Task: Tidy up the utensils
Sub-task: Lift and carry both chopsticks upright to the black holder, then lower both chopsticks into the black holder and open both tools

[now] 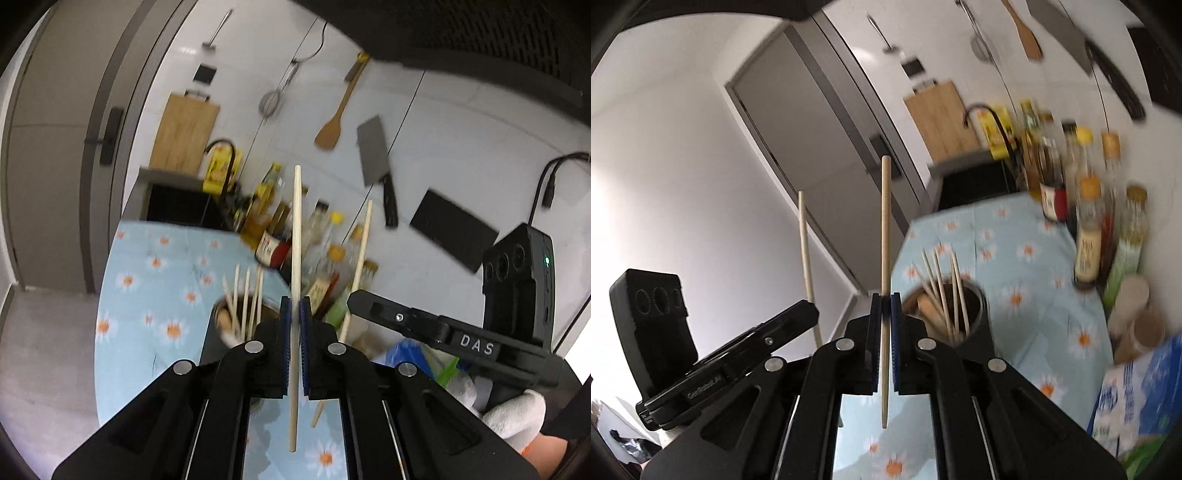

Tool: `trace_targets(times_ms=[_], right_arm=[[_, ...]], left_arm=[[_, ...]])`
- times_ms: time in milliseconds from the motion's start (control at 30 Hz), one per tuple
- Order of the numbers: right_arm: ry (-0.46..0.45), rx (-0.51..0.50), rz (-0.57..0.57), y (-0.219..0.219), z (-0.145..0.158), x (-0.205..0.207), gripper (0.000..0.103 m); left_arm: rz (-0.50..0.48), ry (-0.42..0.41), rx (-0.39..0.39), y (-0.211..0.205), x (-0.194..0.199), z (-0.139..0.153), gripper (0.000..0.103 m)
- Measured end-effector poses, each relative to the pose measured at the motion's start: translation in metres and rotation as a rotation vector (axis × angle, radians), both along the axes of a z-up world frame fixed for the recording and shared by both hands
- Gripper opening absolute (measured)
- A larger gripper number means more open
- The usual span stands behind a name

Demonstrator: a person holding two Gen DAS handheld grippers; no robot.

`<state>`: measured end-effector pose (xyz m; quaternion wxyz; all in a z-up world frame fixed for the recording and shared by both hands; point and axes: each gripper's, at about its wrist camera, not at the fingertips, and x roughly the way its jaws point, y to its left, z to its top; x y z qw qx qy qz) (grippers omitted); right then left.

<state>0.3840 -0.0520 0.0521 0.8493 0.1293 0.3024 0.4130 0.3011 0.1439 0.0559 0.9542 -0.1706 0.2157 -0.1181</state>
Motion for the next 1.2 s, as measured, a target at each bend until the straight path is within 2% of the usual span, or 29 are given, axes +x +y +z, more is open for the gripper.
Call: trace_targets(times_ms=[267,500,633,733,967,1200], right_arm=[[-0.094,0.045,-0.037,-0.001,0.025,0.023,0.006],[-0.129,0.107,-0.06,-0.003,0.039,0.046,0.006],[-0.151,0.109,-0.064,0.0,0.043,0.058,0.006],[-0.147,0.107,-0.065,0.004,0.038,0.067,0.006],[-0.201,0.062,-0.085,0.015,0.026,0.066,0.006],[-0.222,0.025,-0.106,0.019,0.011,0.064,0.006]], left_arm=[[-0.012,-0.091,0.04,-0.002,0.03,0.02,0.004],[0.01,-0.157,0.093,0.003,0.053,0.039,0.004],[0.015,-0.185,0.087,0.009,0.063,0.041,0.004],[0.017,-0.212,0.069,0.011,0.069,0.035,0.004],[0.008,-0.238,0.004,0.016,0.078,0.008,0.004],[-0.015,-0.237,-0.012,0.015,0.083,-0.017,0.004]])
